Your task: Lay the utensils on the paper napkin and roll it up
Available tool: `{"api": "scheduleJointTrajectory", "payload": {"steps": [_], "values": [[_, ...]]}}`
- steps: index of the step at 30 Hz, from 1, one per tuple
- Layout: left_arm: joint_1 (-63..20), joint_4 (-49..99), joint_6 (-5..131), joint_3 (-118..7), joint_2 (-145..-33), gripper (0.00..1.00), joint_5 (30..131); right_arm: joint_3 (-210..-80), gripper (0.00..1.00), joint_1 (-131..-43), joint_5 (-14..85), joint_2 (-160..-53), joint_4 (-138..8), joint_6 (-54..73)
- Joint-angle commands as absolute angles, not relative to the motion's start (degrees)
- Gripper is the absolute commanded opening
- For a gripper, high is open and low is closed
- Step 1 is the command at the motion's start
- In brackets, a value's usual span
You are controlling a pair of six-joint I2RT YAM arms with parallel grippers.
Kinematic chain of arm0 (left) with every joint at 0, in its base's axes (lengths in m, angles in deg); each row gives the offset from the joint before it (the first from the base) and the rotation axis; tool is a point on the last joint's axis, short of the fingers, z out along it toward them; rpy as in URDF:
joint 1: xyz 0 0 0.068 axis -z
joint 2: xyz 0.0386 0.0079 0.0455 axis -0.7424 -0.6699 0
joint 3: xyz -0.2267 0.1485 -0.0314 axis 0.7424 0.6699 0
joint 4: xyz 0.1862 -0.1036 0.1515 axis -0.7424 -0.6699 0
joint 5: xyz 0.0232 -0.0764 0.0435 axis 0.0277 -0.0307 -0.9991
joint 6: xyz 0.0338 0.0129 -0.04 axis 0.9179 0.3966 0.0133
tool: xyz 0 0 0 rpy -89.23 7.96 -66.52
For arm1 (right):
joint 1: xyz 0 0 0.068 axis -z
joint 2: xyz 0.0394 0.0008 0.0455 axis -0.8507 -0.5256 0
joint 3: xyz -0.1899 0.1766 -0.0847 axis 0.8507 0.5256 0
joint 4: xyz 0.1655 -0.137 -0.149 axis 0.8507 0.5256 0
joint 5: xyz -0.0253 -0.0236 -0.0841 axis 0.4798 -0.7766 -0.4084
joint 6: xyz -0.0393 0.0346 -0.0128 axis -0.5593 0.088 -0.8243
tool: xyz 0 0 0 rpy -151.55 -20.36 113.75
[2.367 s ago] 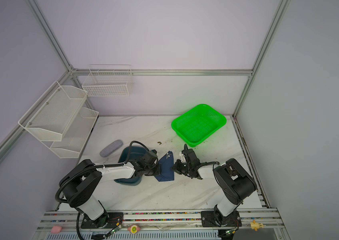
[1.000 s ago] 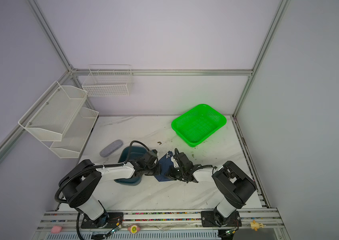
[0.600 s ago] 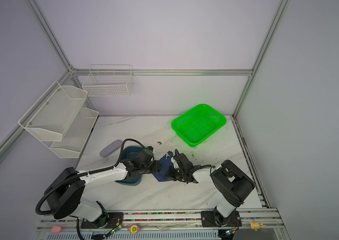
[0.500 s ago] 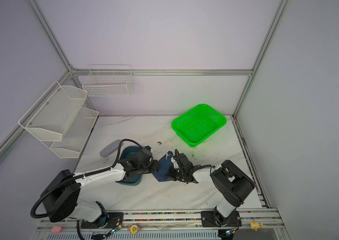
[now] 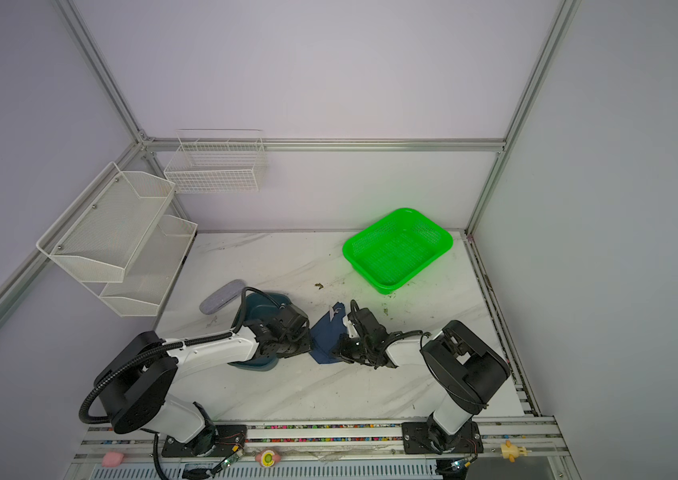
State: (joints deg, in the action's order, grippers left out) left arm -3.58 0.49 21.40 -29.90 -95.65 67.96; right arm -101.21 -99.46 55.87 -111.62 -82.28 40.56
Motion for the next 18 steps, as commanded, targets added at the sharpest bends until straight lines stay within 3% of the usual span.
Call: {"api": "scheduleJointTrajectory", "payload": {"steps": [1, 18], "values": [[-3.29, -1.42, 18.65, -30.46, -95.84, 0.52, 65.15, -100.08, 0.11, -99.69, 54.8, -110.74, -82.13, 40.81], [-3.21, 0.83, 17.83, -34.68, -102.5, 0.46, 64.16, -99.92, 0.11, -99.69, 54.41, -111.28, -82.5, 41.27]]}}
